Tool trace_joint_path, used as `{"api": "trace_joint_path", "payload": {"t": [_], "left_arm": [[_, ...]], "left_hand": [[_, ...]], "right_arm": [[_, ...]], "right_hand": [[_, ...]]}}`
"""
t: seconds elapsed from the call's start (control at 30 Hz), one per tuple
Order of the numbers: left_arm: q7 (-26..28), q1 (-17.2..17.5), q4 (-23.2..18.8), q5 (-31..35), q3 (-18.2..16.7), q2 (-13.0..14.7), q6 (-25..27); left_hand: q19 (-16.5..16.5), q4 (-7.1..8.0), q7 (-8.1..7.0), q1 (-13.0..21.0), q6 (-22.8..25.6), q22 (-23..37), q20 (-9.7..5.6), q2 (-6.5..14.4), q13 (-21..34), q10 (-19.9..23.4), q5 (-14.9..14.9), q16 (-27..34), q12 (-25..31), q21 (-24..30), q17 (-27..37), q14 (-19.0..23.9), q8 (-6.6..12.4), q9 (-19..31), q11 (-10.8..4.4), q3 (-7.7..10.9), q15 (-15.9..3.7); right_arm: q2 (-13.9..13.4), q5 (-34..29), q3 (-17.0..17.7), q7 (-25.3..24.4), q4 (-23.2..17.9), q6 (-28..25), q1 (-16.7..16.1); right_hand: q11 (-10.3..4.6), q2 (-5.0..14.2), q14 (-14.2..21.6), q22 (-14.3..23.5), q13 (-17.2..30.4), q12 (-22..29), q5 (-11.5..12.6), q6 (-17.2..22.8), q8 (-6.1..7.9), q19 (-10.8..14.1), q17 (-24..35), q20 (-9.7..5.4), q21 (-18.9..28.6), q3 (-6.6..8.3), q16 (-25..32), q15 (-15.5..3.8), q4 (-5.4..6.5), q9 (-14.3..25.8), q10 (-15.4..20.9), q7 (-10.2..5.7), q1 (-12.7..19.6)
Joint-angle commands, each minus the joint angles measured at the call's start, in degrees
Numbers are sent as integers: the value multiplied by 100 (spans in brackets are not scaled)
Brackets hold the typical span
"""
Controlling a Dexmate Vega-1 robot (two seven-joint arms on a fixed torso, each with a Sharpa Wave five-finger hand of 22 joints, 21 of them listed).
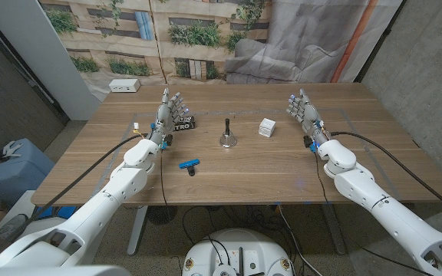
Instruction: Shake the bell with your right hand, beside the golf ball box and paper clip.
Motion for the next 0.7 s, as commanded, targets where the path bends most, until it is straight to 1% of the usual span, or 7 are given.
{"api": "trace_joint_path", "payload": {"t": [0.03,0.23,0.5,0.7], "left_arm": [[-2,2,-2,-2,-1,4,2],[-1,3,-3,-1,-1,4,1],[-1,3,-3,-1,-1,3,2],[0,1,-2,1,1,2,1]], "left_hand": [[45,38,-34,-7,-1,31,8,68,28,-1,34,31,33,40,25,48,32,23,-53,-1,-560],[45,38,-34,-7,-1,31,7,68,28,-2,34,32,32,40,25,50,32,23,-56,-1,-561],[43,38,-34,-7,-3,30,5,68,28,-4,34,32,32,39,25,51,31,23,-54,-1,-563],[44,38,-34,-7,-3,30,4,68,28,-2,34,32,33,39,25,50,31,23,-55,-1,-560]], "right_arm": [[-343,-643,-112,-209,-529,-126,-83],[-463,-912,-142,-217,-736,-72,-94],[-502,-1171,-192,-224,-951,-17,-98],[-546,-1301,-229,-153,-1019,67,-128]], "right_hand": [[9,3,-37,22,7,29,18,-27,13,-39,-23,-17,-54,19,10,4,-61,23,-37,-15,82],[7,-13,-59,22,-3,30,19,-20,20,-60,-54,-10,-86,27,7,20,-100,23,-52,-4,113],[13,-37,-65,22,-14,34,19,-5,30,-61,-92,-7,-115,33,12,22,-147,23,-63,2,149],[18,-48,-74,23,-23,34,20,3,36,-65,-123,-10,-140,43,14,27,-185,24,-77,12,181]]}}
